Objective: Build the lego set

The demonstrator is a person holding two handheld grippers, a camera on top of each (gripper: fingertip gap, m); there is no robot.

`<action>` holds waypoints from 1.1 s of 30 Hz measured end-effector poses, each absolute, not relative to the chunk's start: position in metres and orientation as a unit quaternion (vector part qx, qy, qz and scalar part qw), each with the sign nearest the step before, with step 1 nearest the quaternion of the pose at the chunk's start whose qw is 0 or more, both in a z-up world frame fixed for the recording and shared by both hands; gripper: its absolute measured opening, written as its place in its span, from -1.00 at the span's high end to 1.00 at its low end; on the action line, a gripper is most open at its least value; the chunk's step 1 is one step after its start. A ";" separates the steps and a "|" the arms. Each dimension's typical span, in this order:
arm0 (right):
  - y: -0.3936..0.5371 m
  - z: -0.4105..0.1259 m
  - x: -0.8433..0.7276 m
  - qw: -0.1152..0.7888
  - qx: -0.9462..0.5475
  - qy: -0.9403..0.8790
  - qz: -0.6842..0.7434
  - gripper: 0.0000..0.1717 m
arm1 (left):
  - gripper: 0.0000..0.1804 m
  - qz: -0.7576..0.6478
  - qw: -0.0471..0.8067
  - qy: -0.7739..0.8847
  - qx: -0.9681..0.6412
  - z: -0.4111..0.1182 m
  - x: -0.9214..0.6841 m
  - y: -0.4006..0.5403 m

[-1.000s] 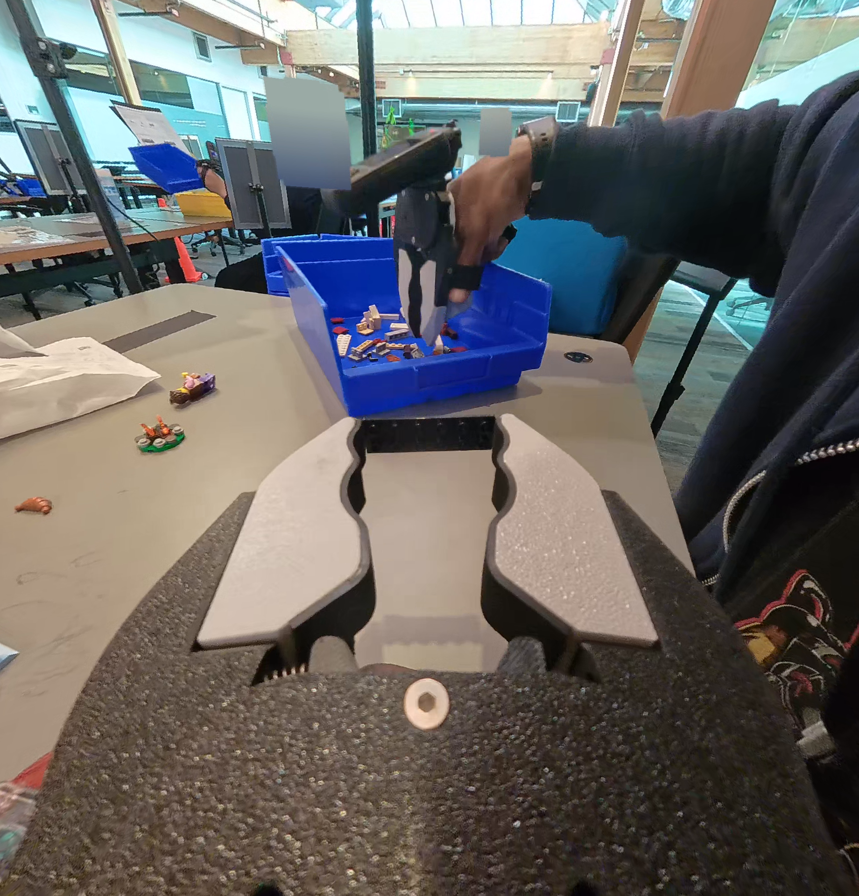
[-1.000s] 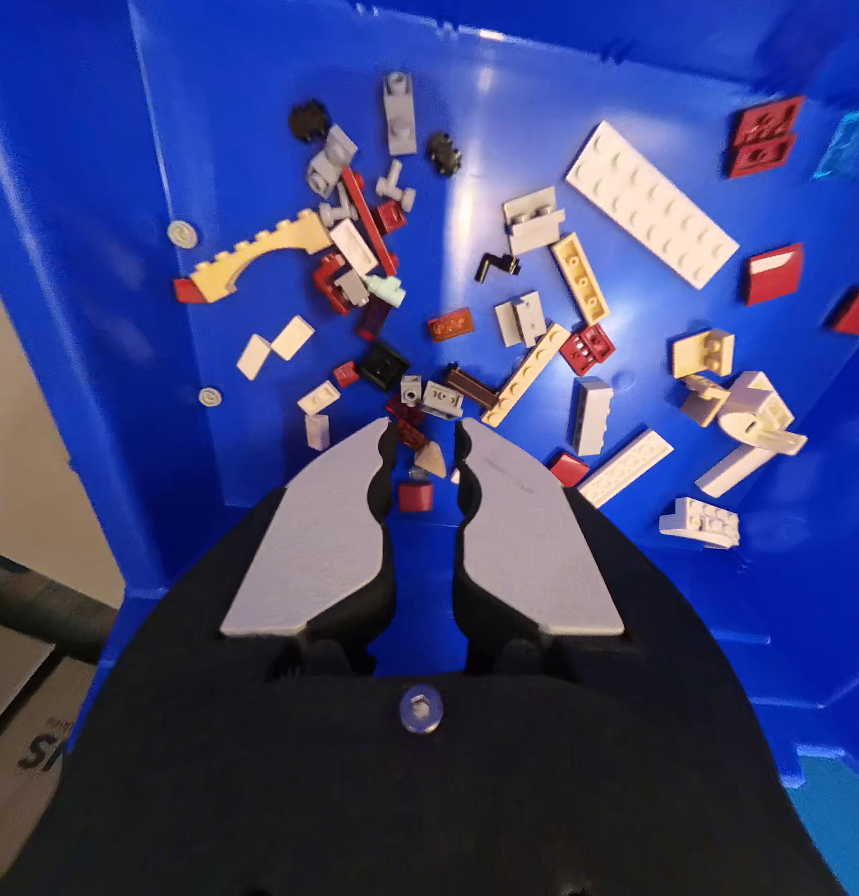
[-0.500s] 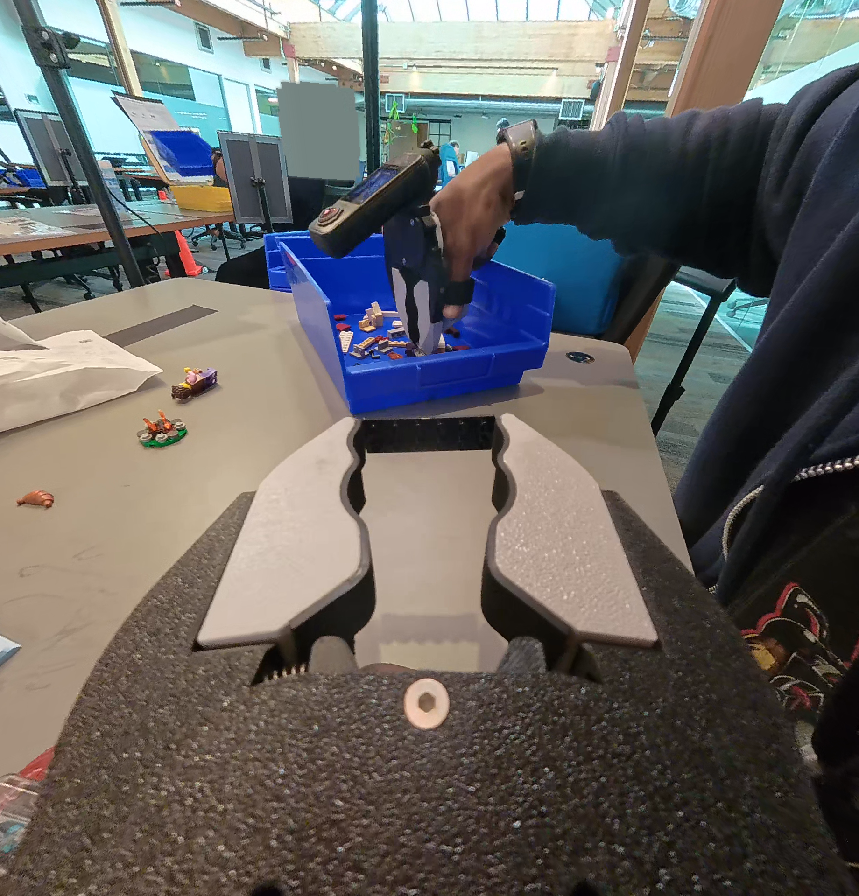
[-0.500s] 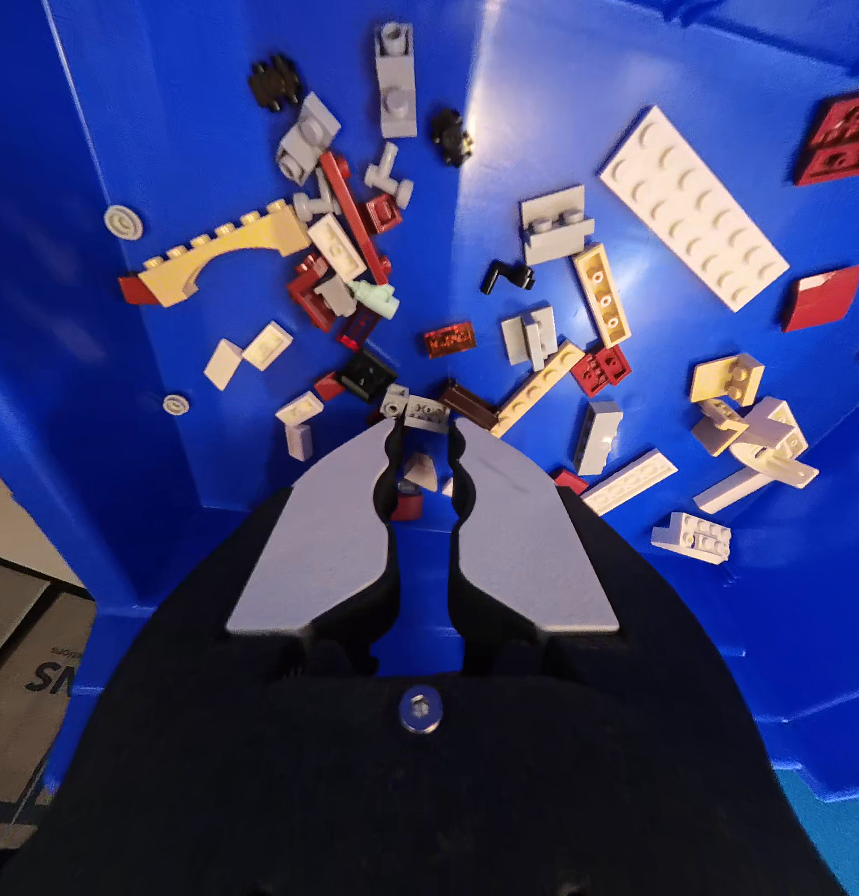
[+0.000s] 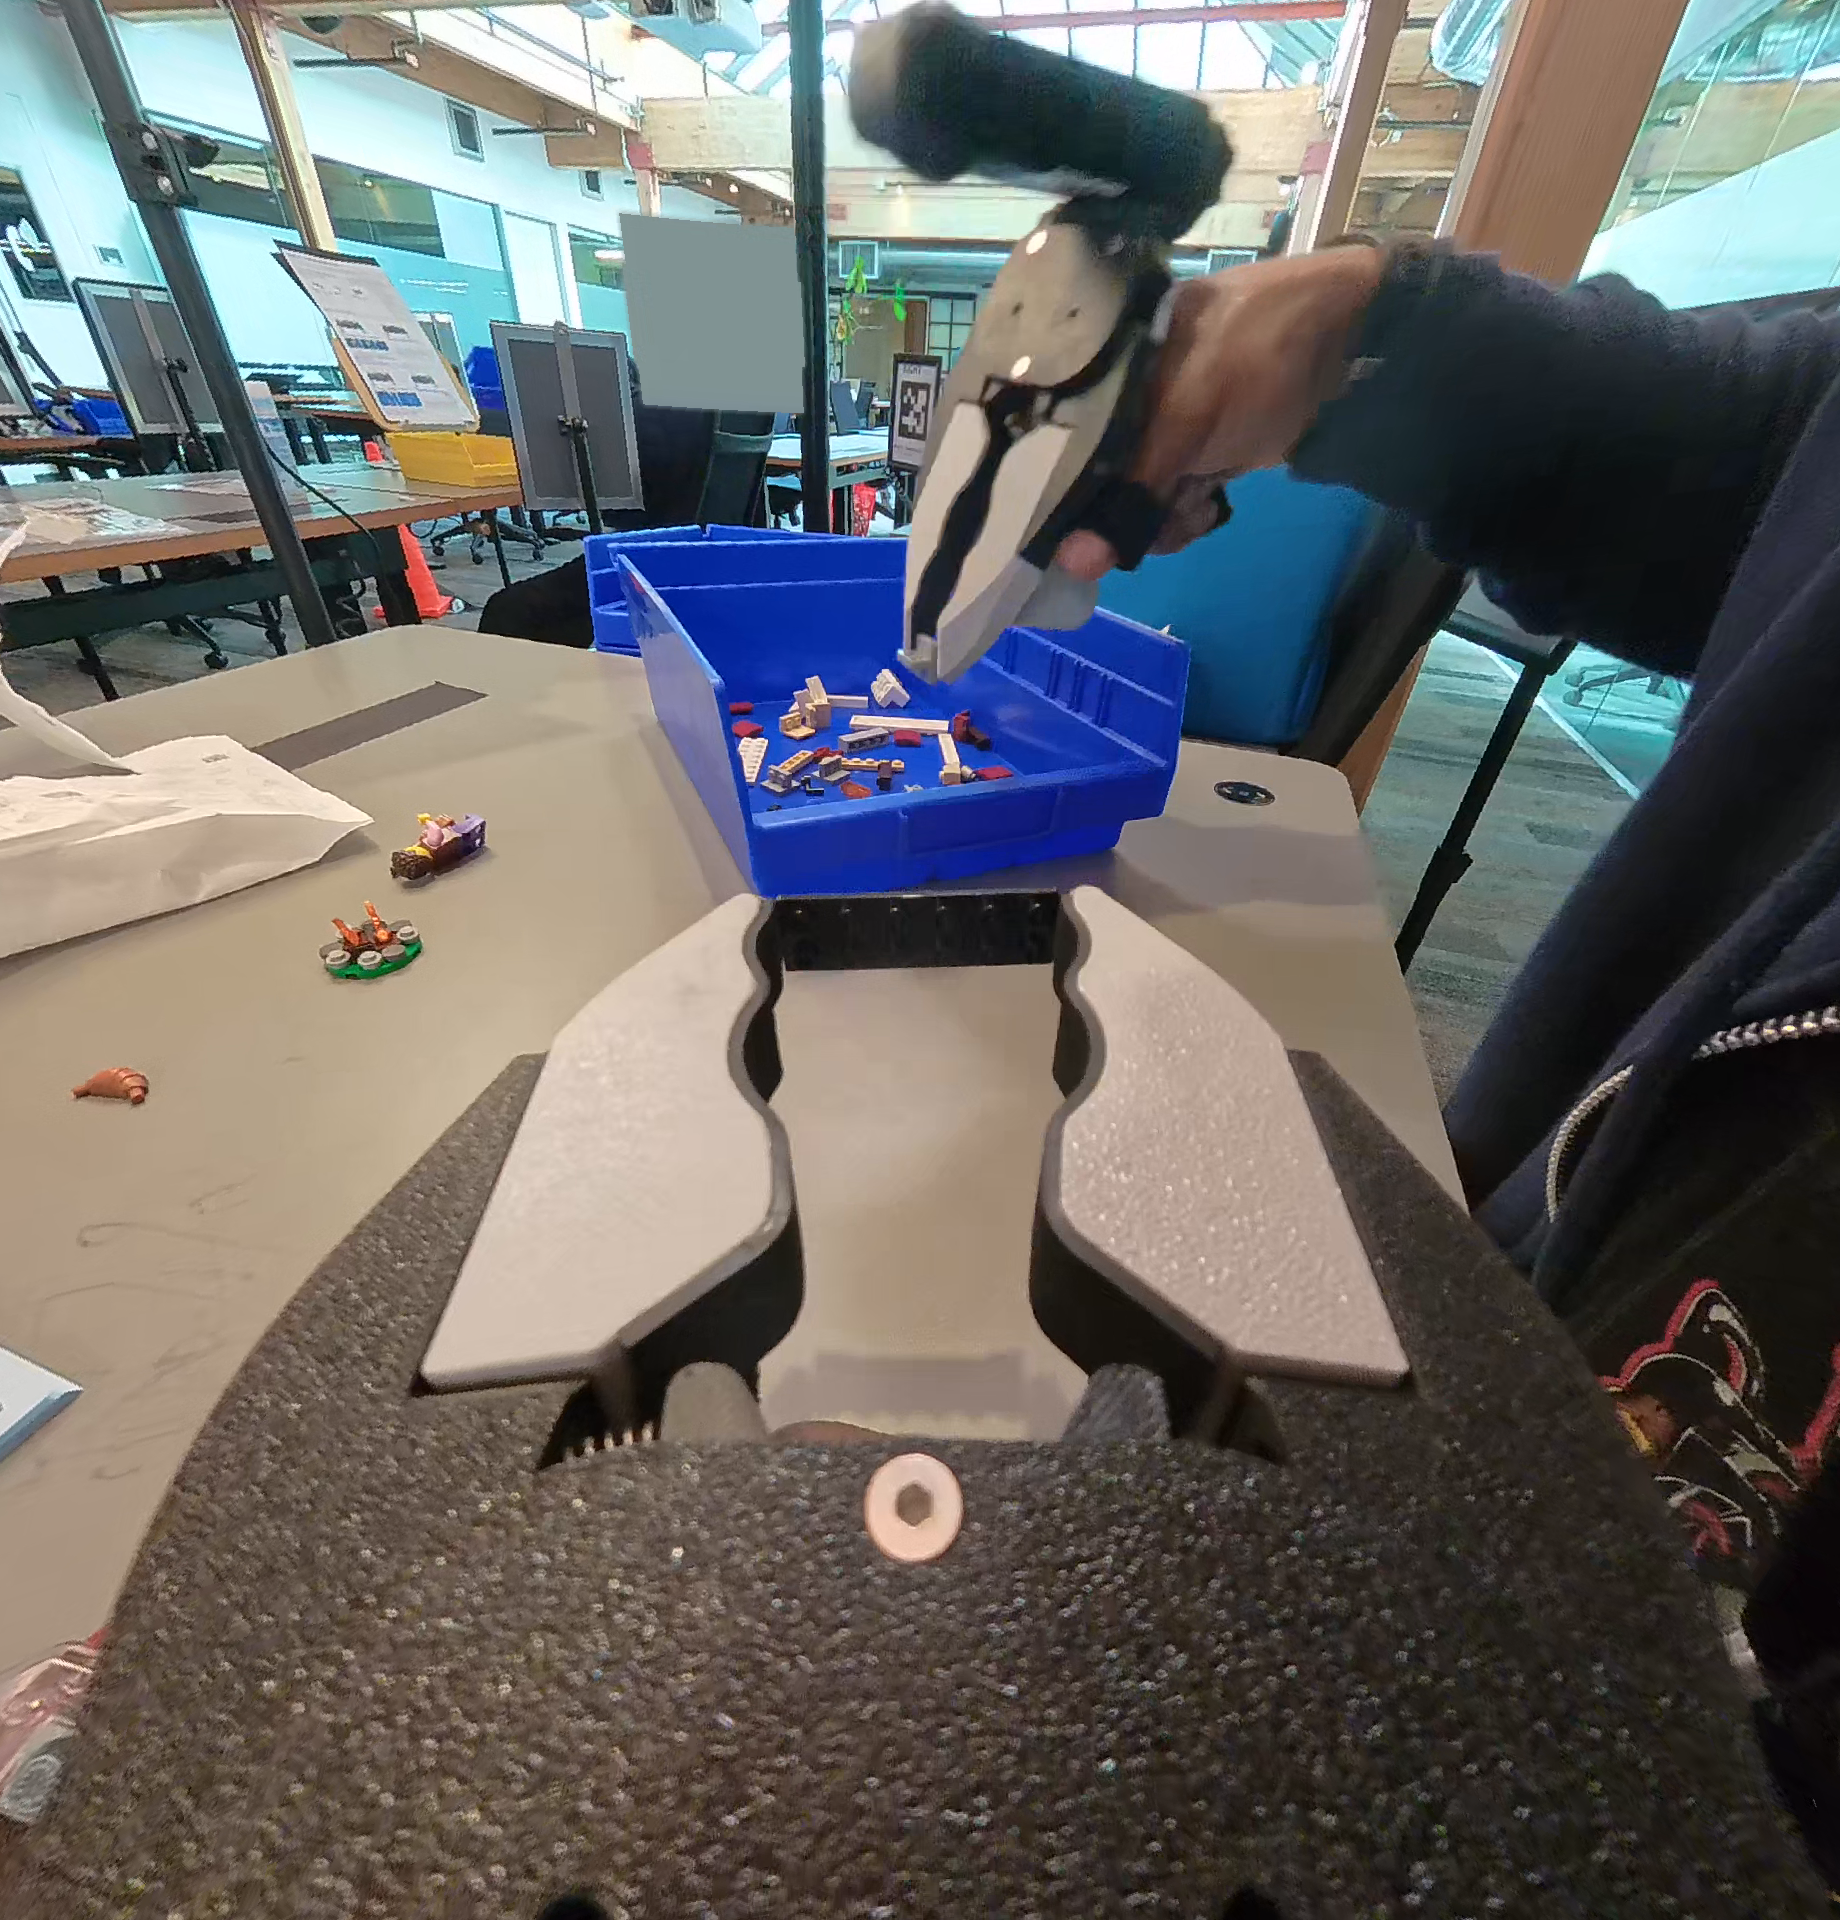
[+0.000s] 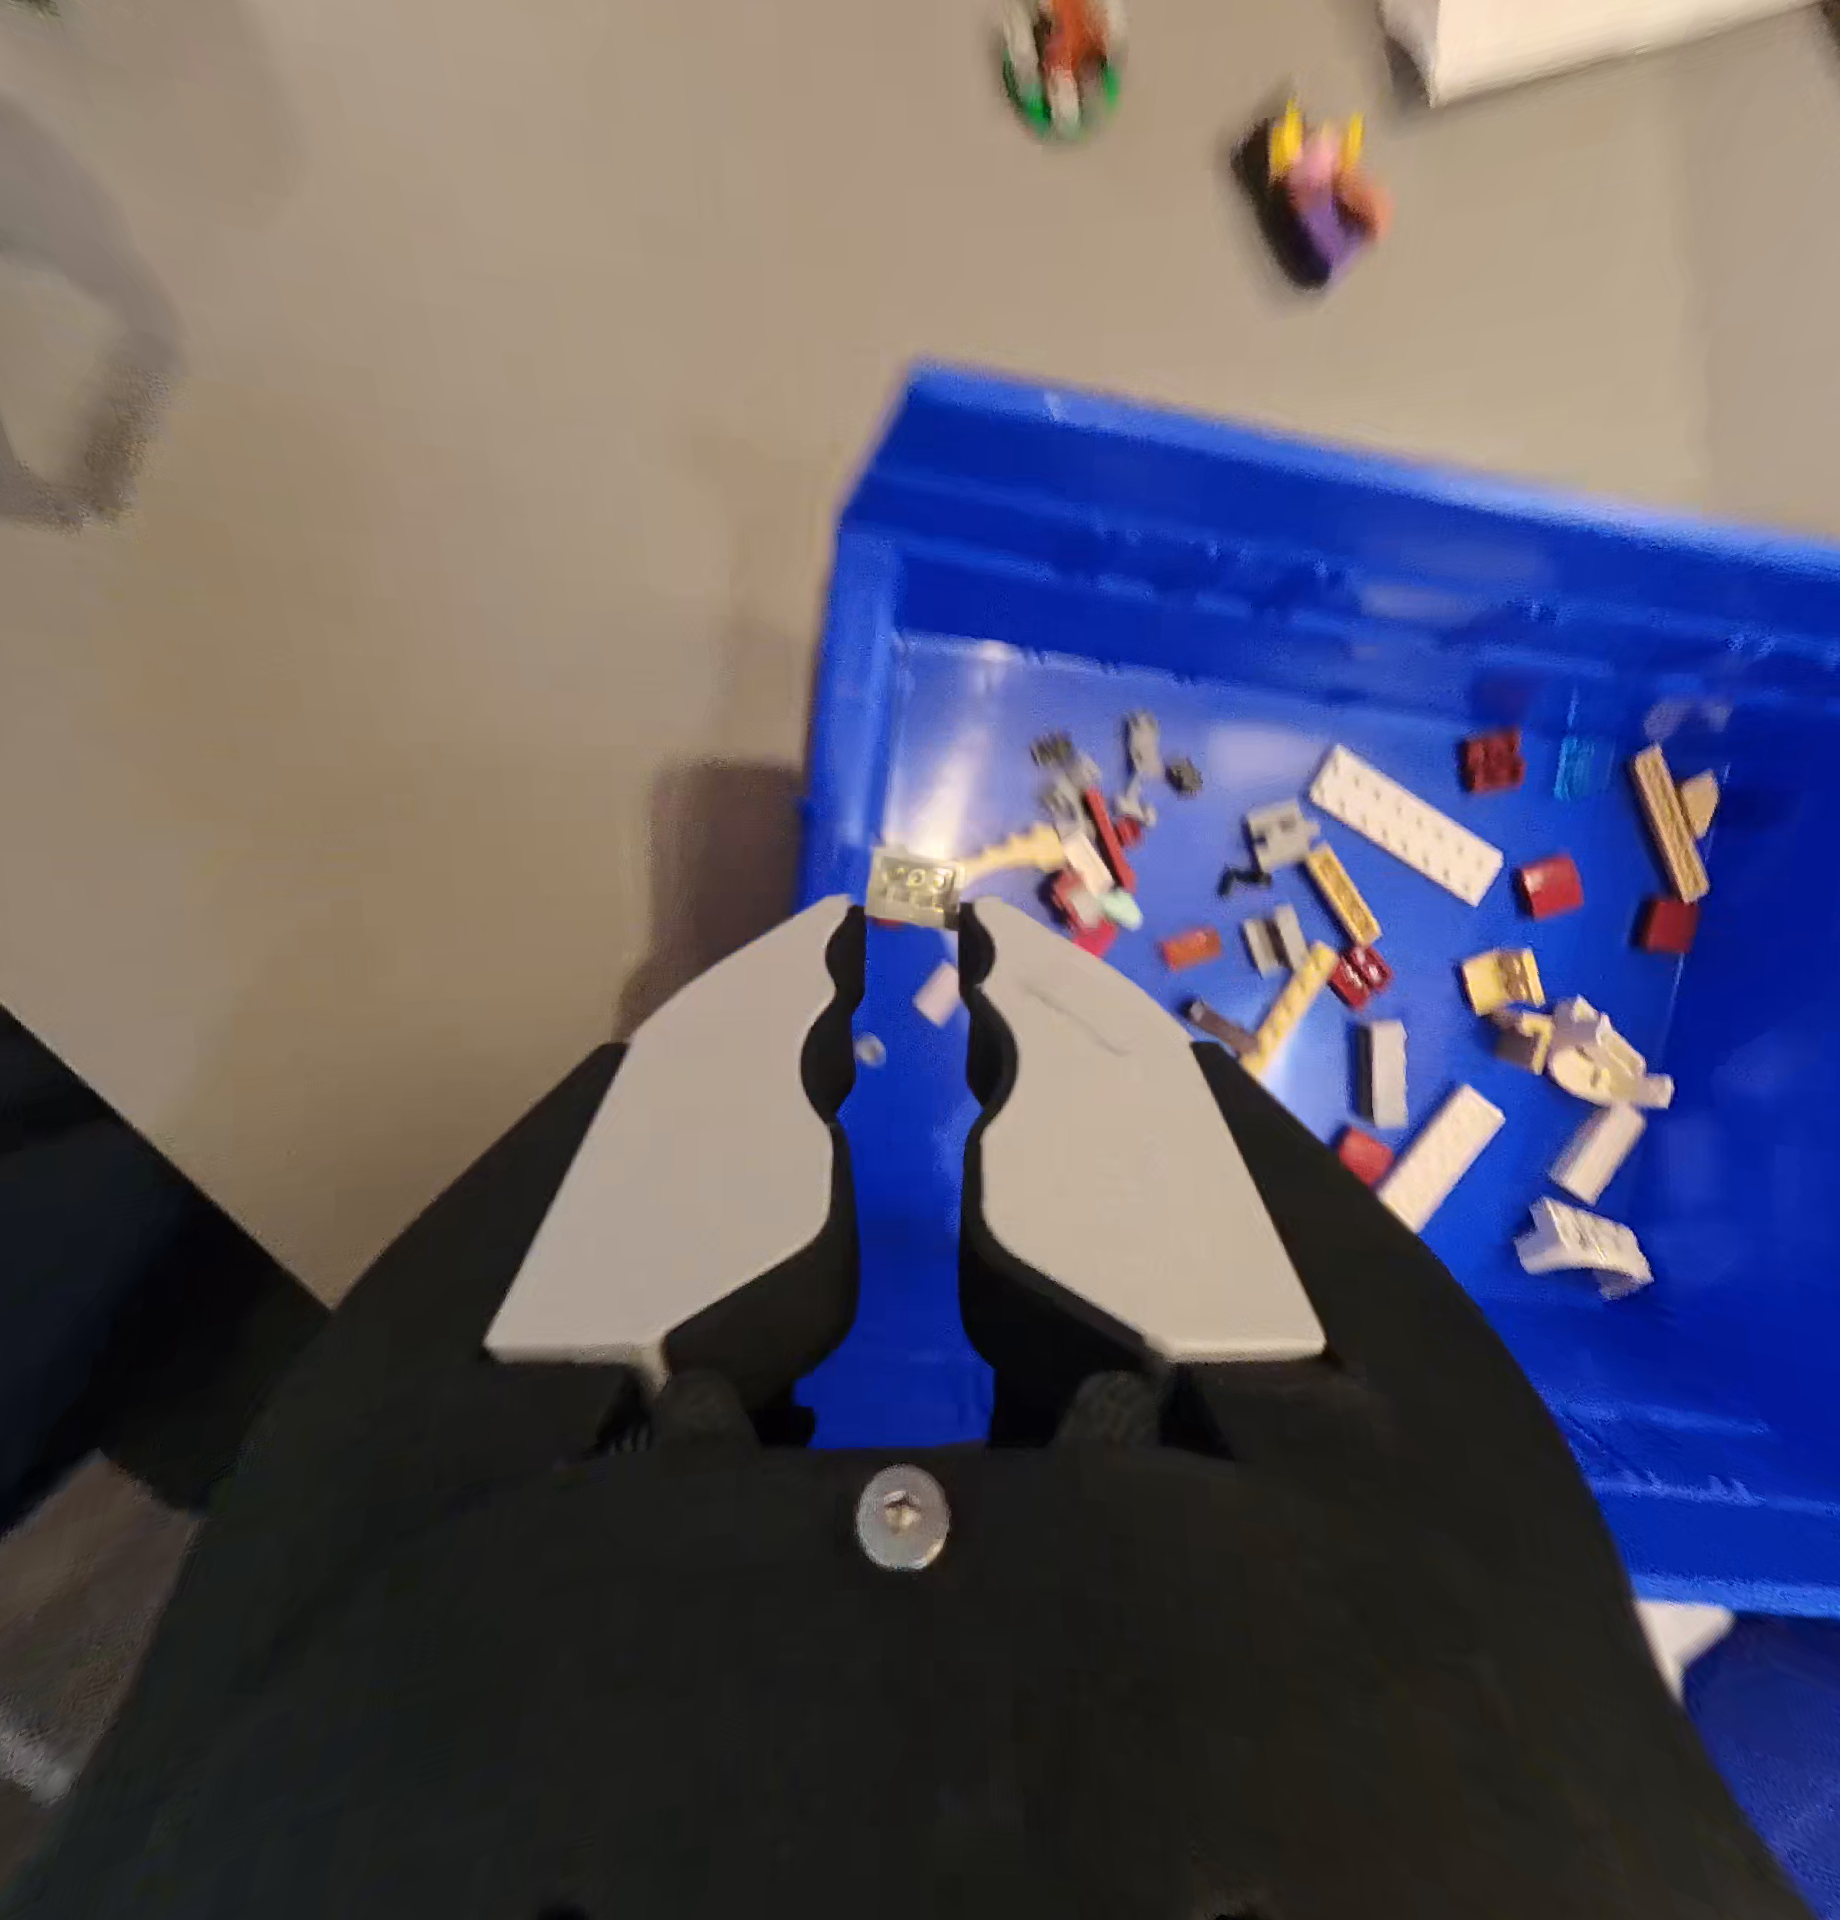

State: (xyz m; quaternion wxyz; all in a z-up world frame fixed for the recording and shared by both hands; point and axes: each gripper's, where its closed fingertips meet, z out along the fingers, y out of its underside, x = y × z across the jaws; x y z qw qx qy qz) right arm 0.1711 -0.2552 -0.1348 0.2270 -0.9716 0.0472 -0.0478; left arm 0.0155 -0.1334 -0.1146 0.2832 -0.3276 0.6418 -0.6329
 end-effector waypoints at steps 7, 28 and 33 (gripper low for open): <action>-0.213 -0.134 0.112 0.345 -0.936 0.049 -0.039 0.81 | 0.44 -0.634 0.285 0.639 -0.329 -0.113 0.014 -0.133; -0.208 -0.202 0.046 0.273 -0.960 -0.003 0.054 0.70 | 0.44 -0.624 0.282 0.648 -0.334 -0.120 0.017 -0.134; -0.231 -0.150 0.104 0.299 -0.954 0.024 -0.024 0.70 | 0.44 -0.623 0.285 0.646 -0.335 -0.119 0.017 -0.132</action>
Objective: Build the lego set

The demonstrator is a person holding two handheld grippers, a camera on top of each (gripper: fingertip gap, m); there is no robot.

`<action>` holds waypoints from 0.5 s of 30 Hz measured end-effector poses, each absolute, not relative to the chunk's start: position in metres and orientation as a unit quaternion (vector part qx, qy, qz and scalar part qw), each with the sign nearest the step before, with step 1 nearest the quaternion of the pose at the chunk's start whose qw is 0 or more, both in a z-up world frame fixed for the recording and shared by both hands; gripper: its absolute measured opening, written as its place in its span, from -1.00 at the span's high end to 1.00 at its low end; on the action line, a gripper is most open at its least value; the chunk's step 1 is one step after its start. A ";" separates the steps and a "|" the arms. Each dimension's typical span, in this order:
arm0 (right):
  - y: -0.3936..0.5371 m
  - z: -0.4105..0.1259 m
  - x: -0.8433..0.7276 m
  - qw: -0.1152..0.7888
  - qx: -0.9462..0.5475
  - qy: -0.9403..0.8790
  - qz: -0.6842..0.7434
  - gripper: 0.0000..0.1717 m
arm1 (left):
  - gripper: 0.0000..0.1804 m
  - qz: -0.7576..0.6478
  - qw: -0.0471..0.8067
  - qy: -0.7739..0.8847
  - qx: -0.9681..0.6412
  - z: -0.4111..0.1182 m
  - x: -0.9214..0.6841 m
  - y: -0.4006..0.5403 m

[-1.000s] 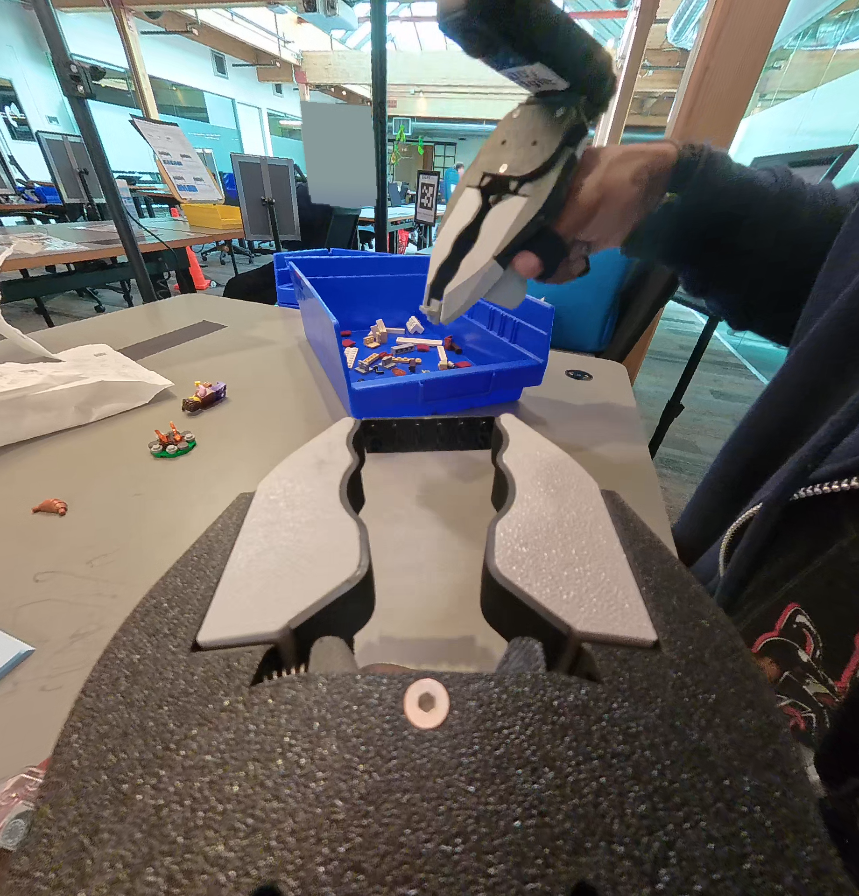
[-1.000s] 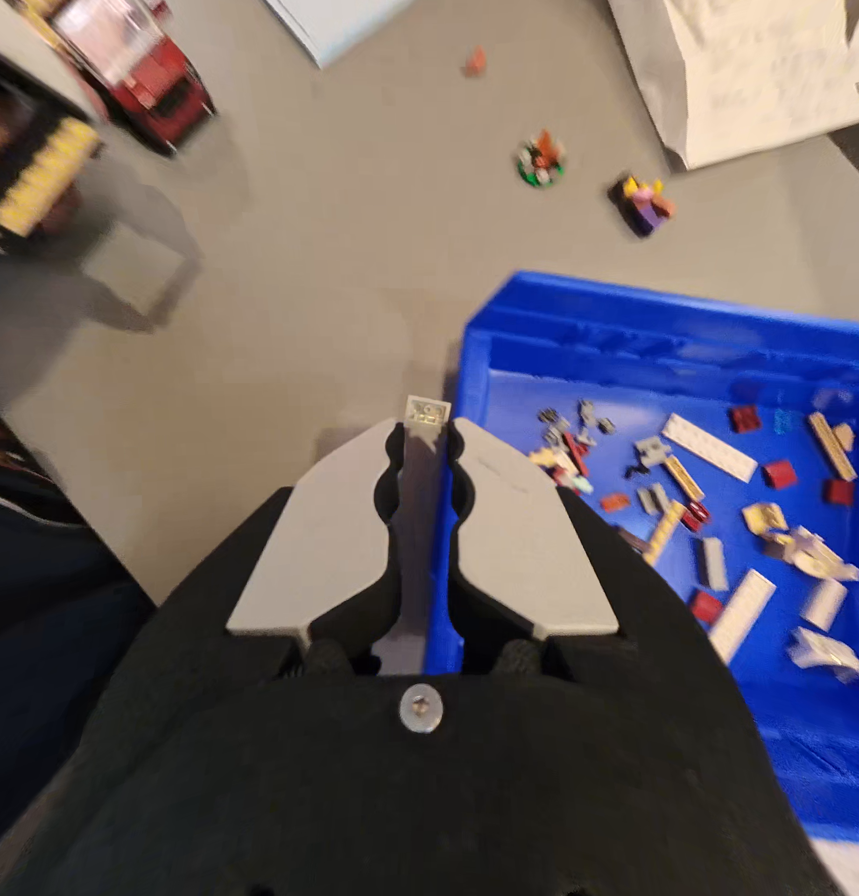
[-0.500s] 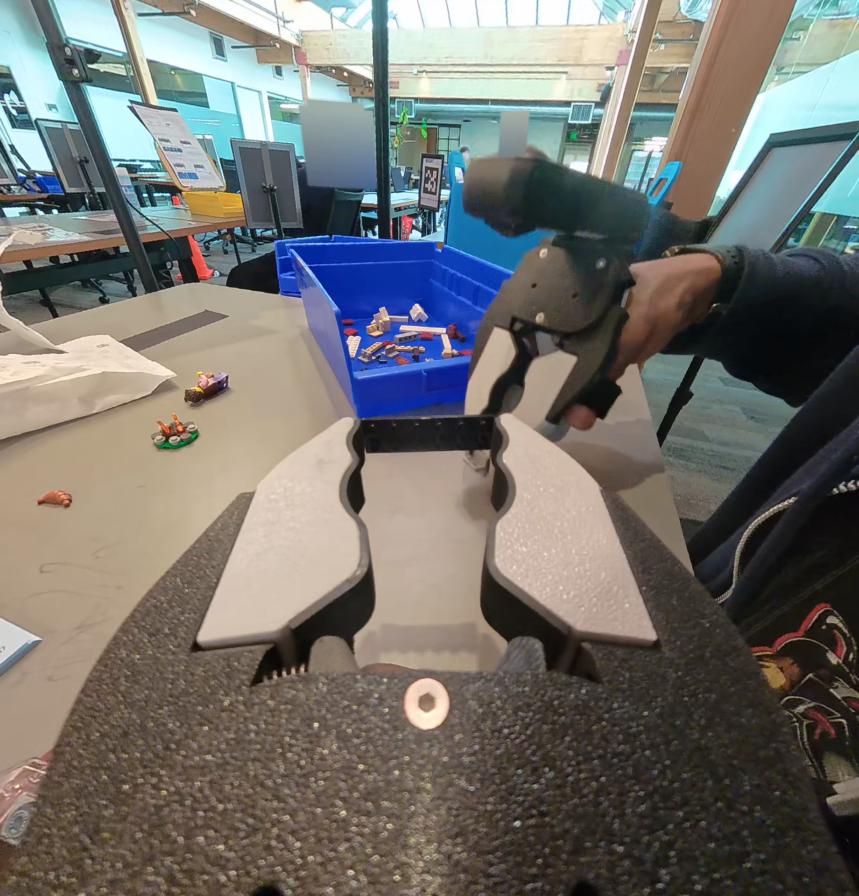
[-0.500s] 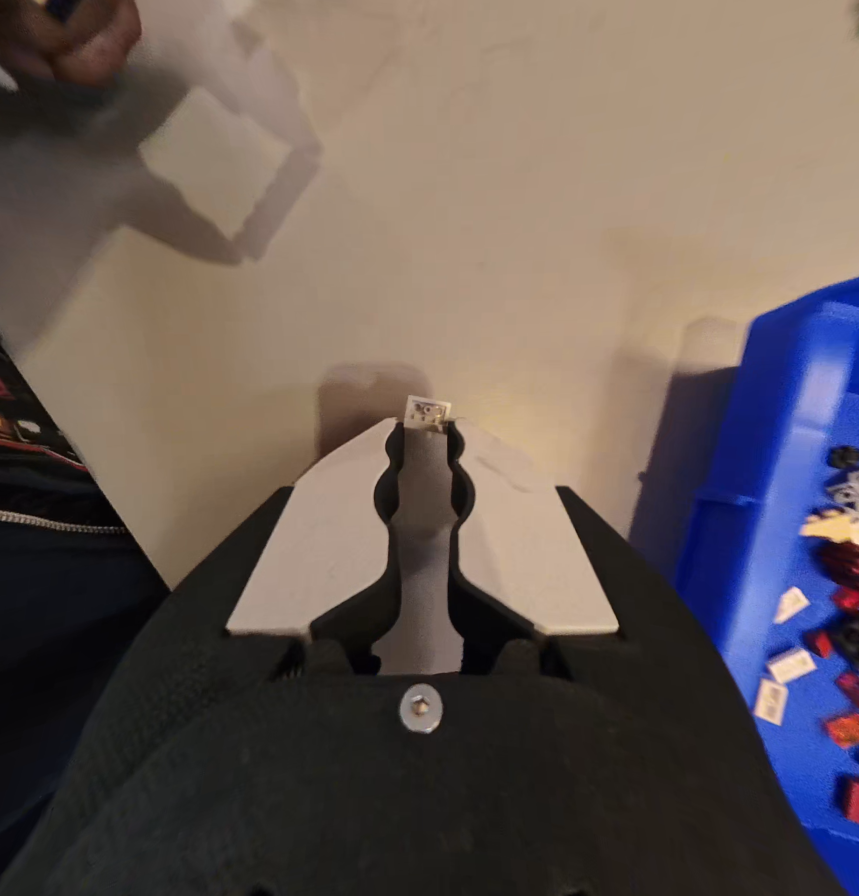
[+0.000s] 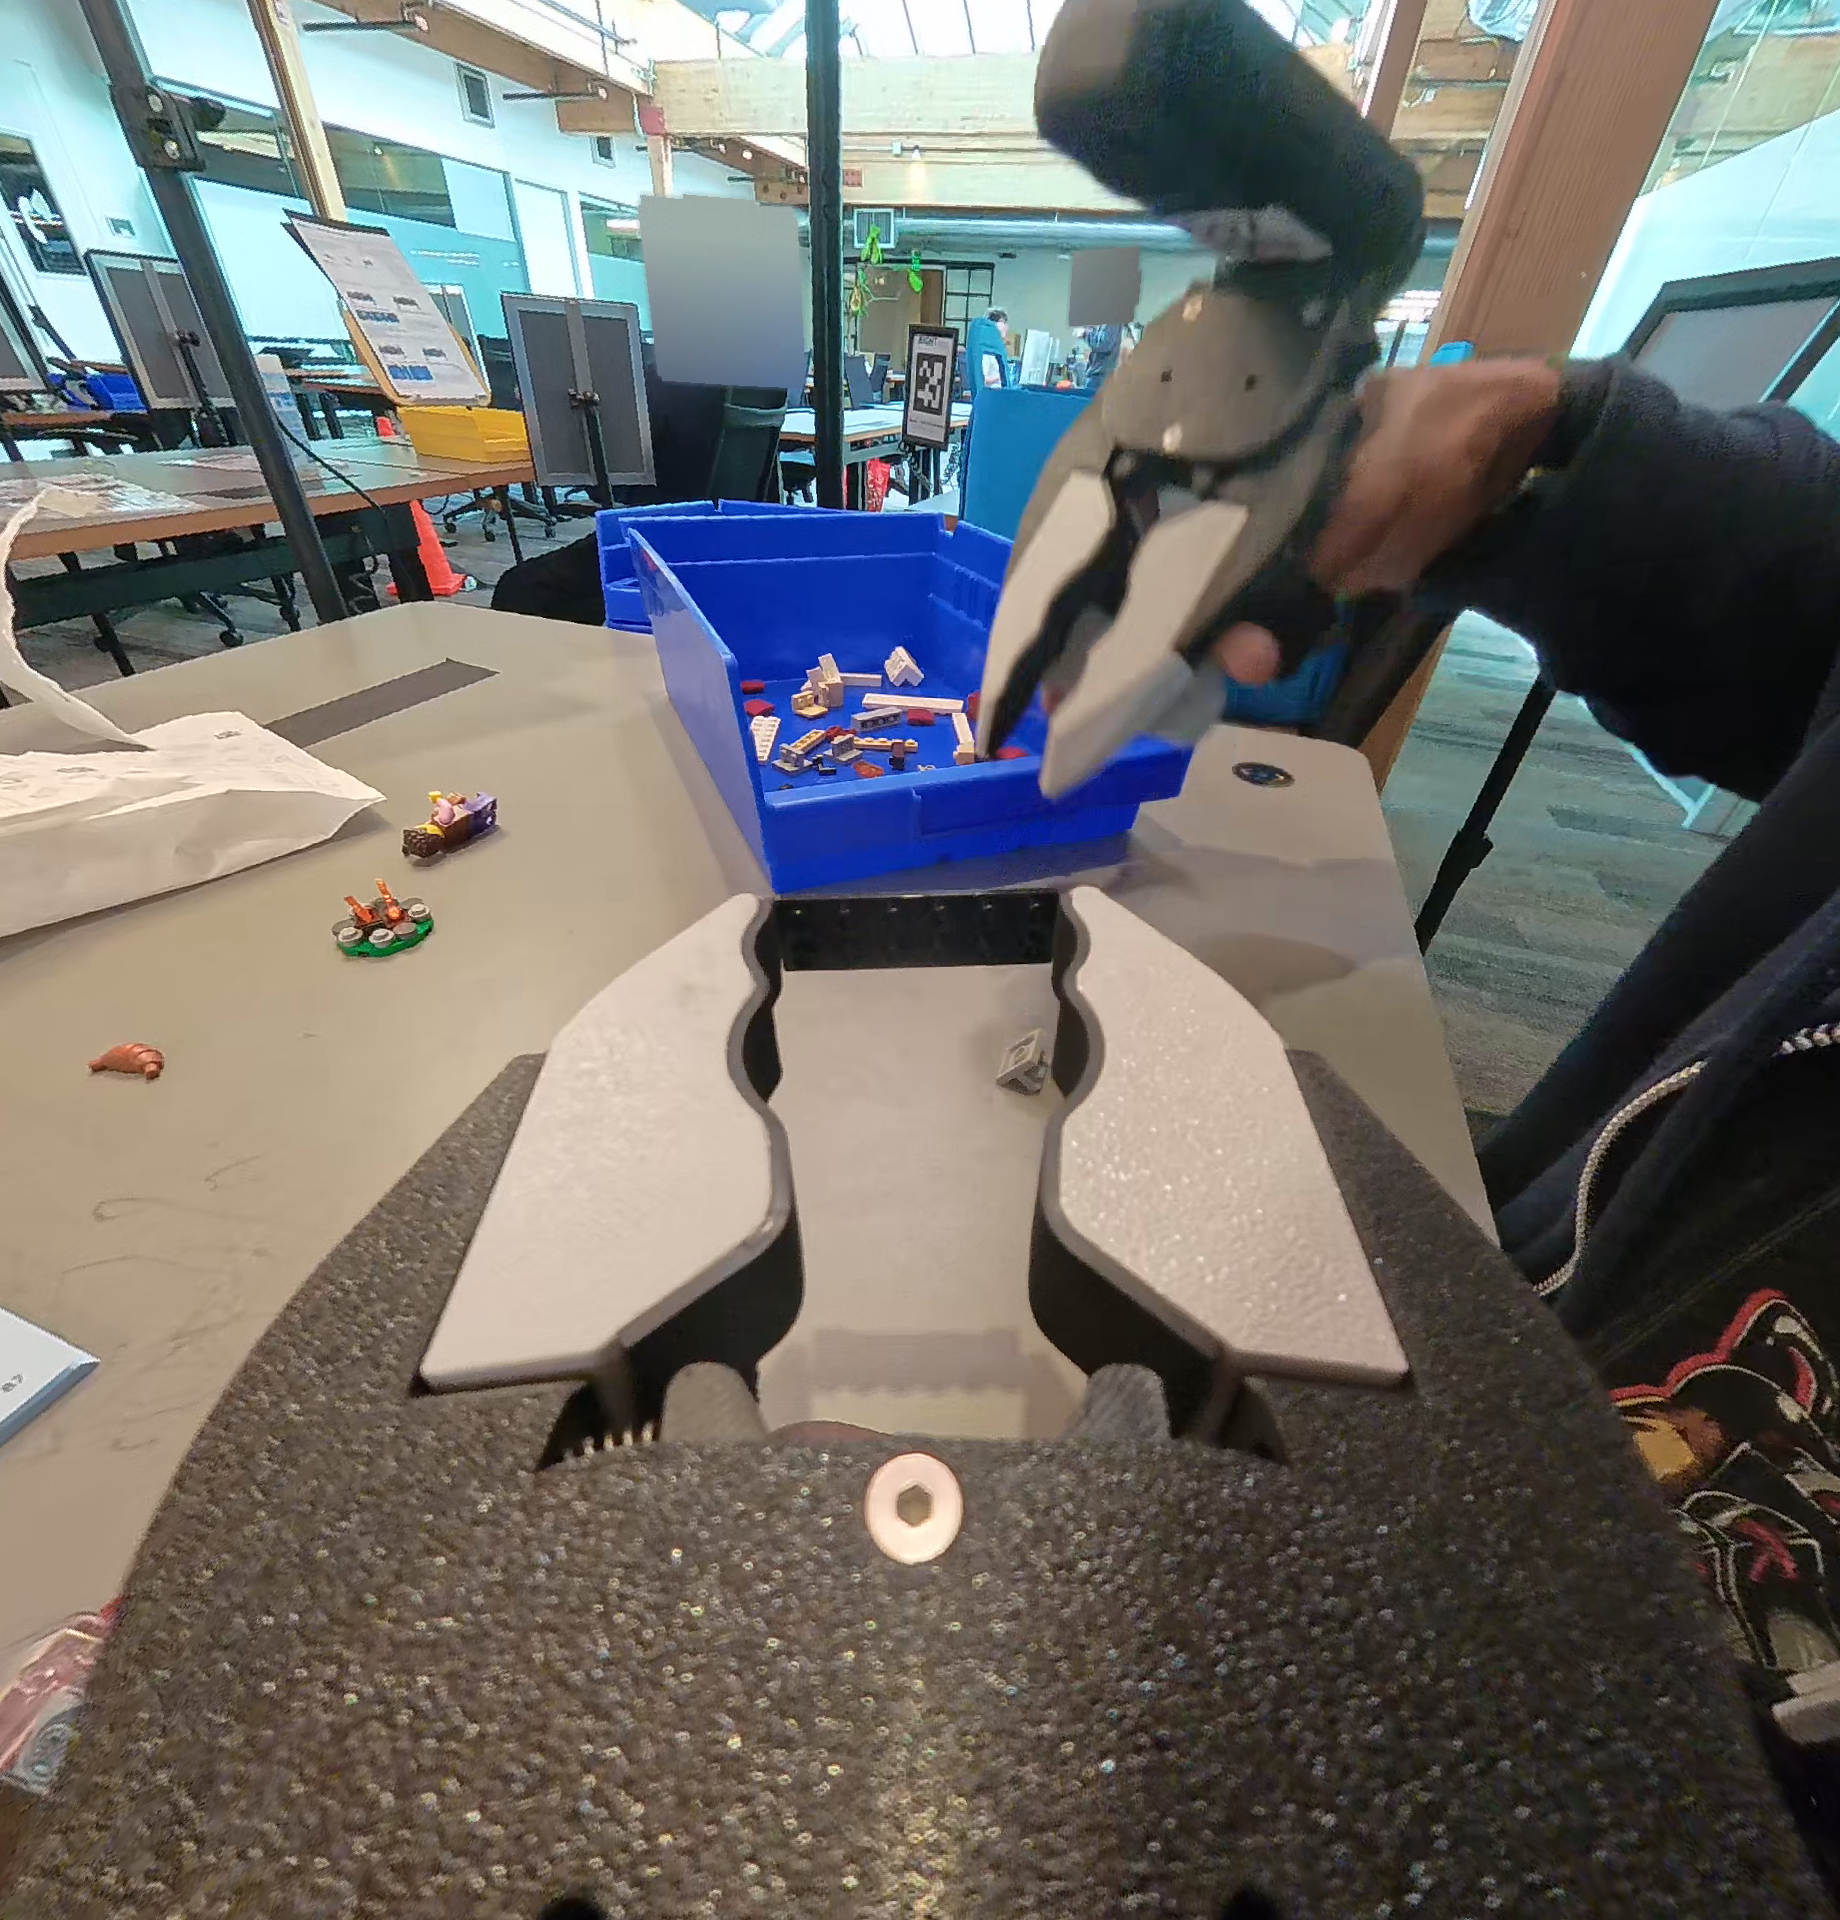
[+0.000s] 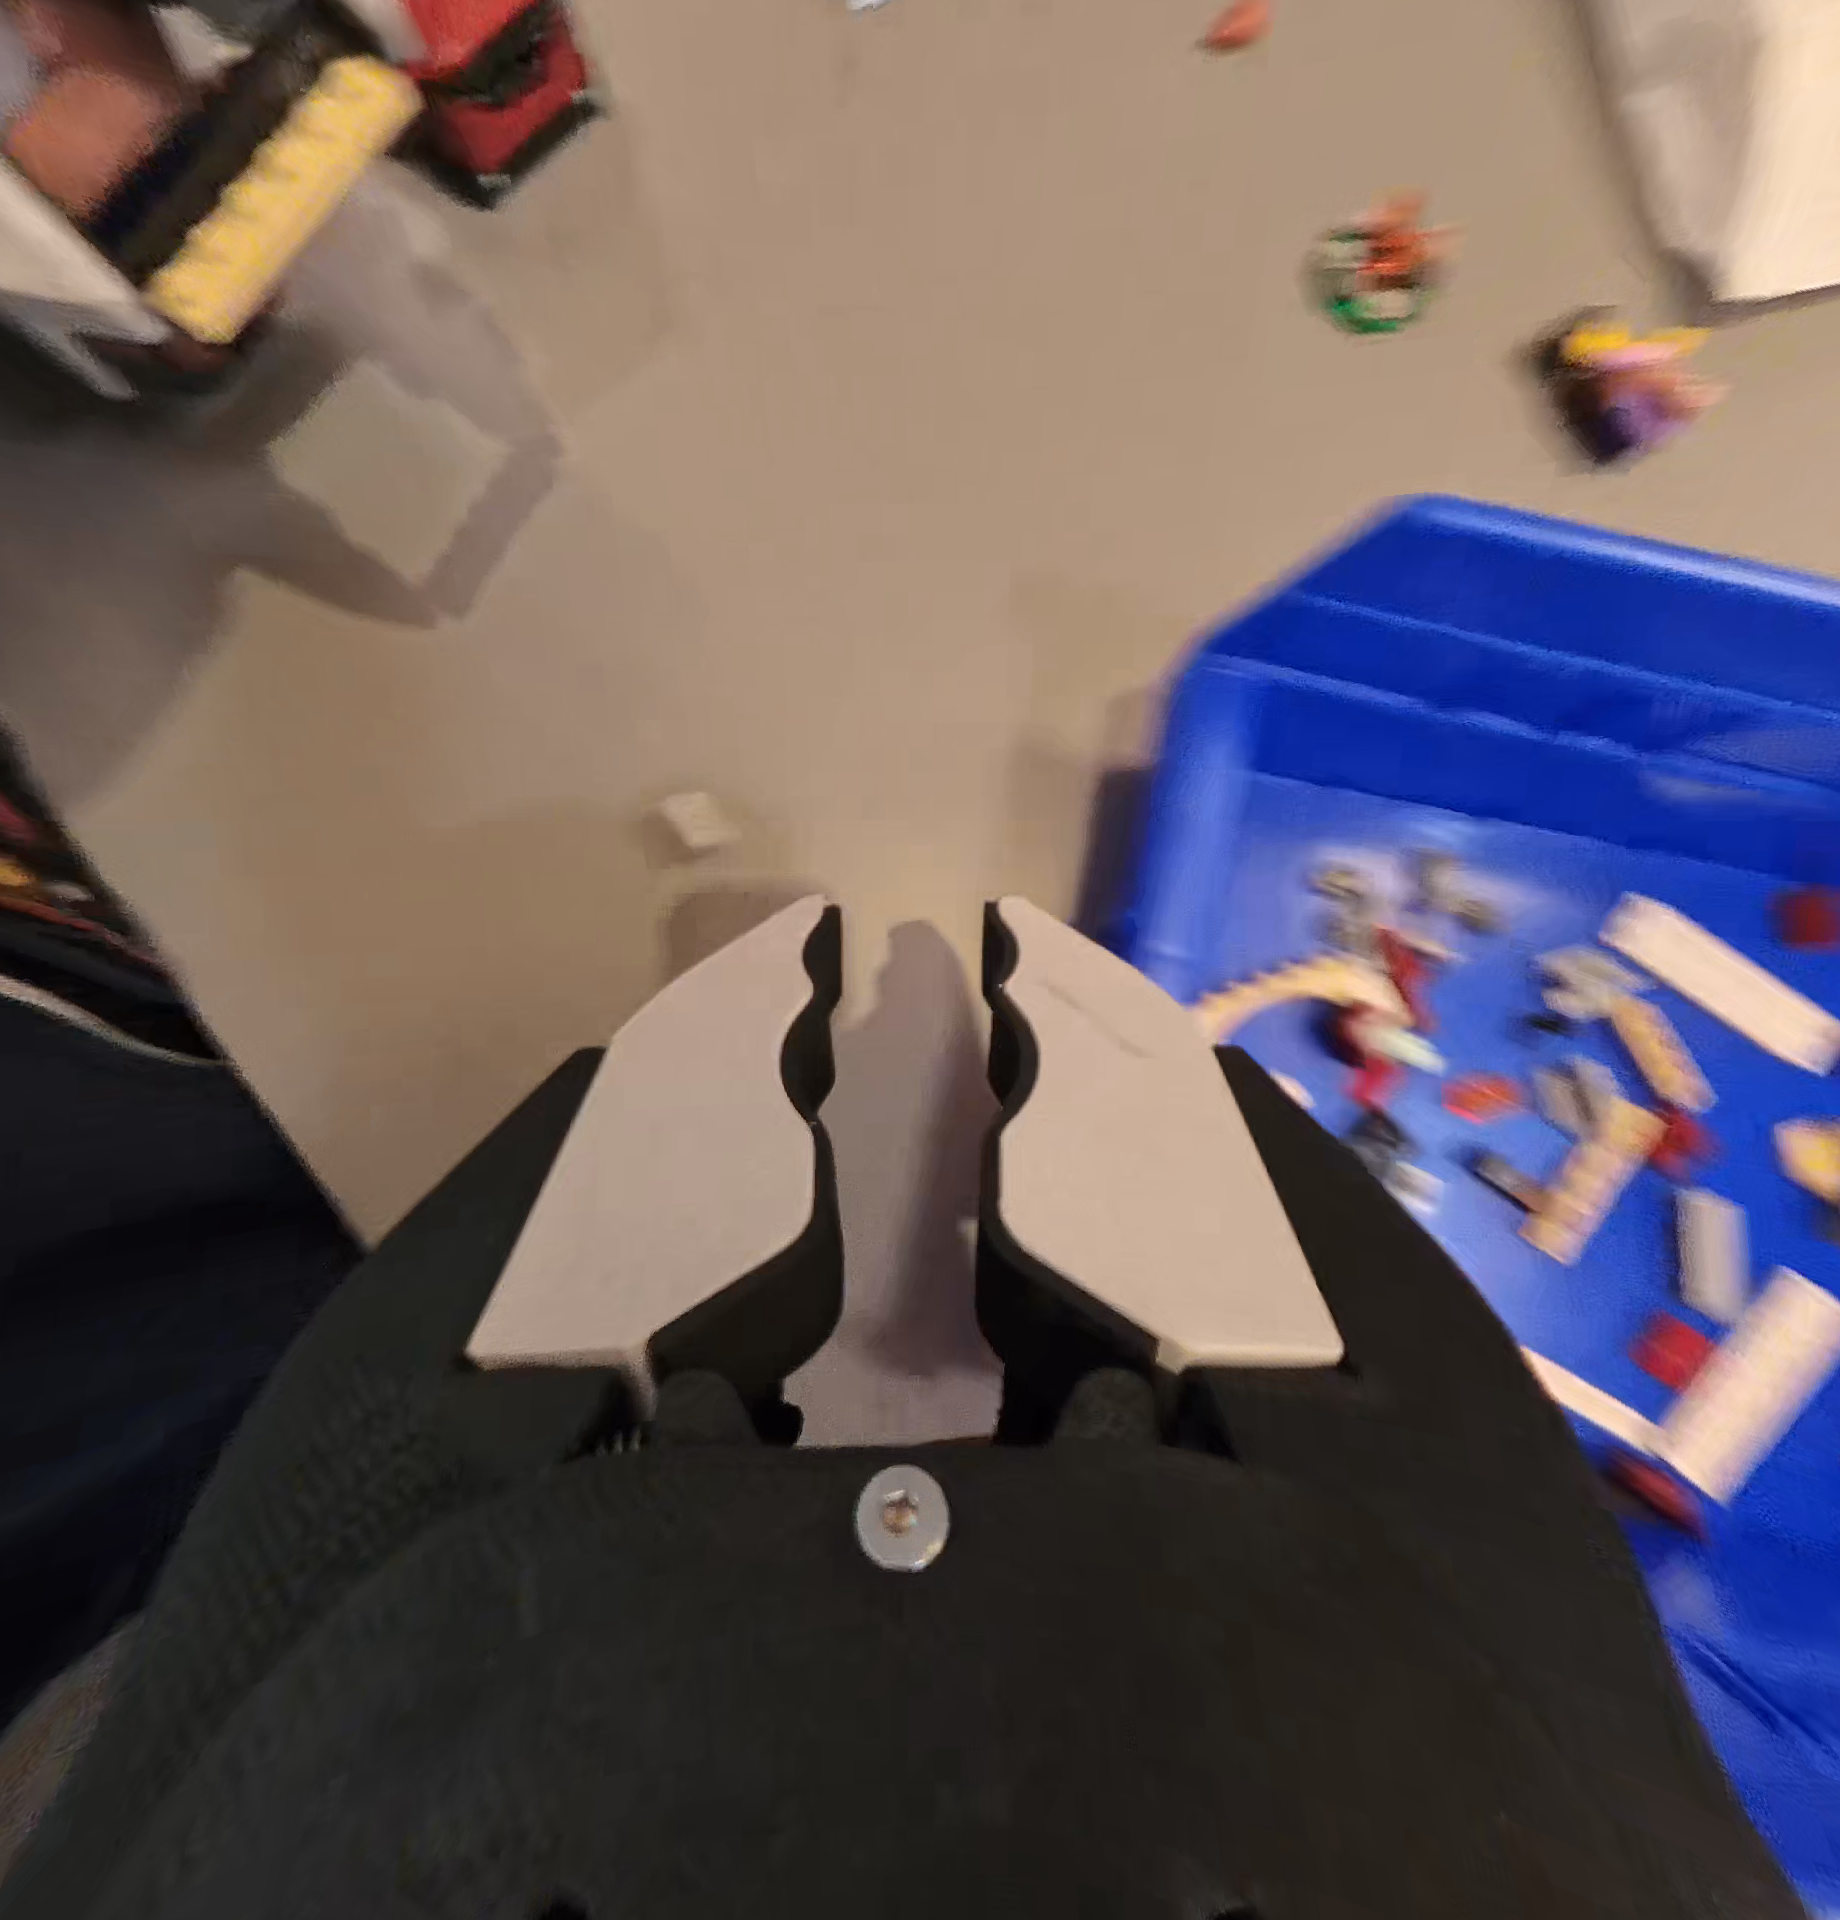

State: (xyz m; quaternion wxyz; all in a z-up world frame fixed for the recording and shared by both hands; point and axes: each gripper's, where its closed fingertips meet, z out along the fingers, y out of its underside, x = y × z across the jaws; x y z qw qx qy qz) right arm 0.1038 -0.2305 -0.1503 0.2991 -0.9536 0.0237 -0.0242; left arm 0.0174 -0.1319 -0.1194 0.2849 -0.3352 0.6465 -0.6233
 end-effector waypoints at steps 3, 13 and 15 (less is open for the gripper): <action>-0.269 -0.125 0.175 0.273 -0.951 0.070 -0.130 0.71 | 0.45 -0.627 0.282 0.644 -0.337 -0.119 0.017 -0.132; -0.347 -0.109 0.311 0.203 -0.938 0.163 -0.227 0.70 | 0.45 -0.624 0.284 0.643 -0.341 -0.121 0.020 -0.129; -0.343 -0.113 0.314 0.203 -0.942 0.155 -0.218 0.70 | 0.45 -0.627 0.279 0.640 -0.346 -0.122 0.021 -0.128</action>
